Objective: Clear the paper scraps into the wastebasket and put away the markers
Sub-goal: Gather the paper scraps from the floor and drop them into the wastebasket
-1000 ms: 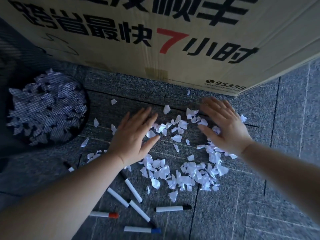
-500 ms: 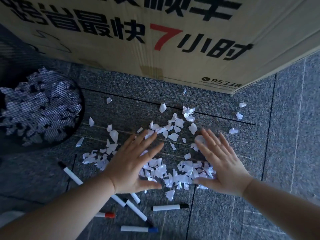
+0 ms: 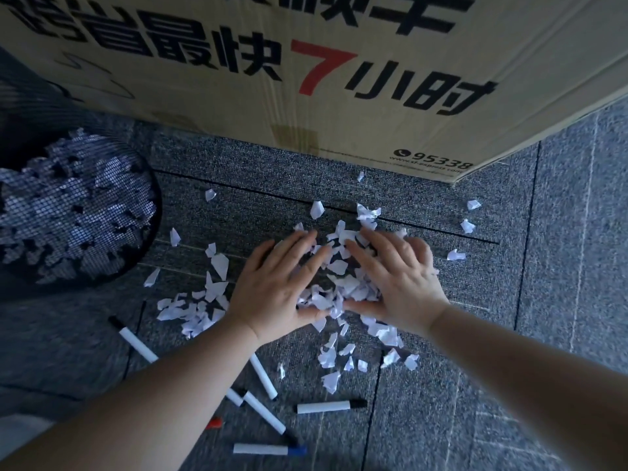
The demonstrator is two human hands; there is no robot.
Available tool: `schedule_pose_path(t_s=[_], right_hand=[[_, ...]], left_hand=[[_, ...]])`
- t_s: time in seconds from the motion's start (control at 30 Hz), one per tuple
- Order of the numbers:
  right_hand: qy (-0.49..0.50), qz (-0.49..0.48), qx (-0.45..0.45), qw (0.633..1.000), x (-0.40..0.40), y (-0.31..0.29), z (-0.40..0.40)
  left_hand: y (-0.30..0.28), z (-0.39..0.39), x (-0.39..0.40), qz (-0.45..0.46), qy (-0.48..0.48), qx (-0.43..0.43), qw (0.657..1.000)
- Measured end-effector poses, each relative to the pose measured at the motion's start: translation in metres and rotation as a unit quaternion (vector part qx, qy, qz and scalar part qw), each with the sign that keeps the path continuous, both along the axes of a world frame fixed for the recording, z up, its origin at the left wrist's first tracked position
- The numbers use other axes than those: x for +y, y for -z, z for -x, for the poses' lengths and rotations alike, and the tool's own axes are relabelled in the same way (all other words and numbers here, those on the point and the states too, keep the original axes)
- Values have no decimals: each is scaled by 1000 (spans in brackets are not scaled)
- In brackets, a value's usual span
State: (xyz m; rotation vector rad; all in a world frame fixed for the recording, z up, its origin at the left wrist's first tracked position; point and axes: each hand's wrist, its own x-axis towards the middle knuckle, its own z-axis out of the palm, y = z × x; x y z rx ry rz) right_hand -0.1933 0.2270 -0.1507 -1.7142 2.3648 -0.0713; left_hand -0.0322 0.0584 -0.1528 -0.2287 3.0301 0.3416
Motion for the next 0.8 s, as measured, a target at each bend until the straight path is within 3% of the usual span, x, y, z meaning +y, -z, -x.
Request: schedule_pose_path(t_s=[0.17,0.33,0.57,0.8], right_hand=[[-24,101,19,994,-23,0,16],[-39,114,12,993,-36,2,20],[10,107,-43,993,-47,-16,22],[15,106,-71,992,-71,-68,17]], left_hand=[[0,2,-7,41,19,70,997],[-12,12,-21,-6,44,32,999],[-34,16,-35,-89,-68,-6,994],[-90,22,-58,-88,-109,-2,990]])
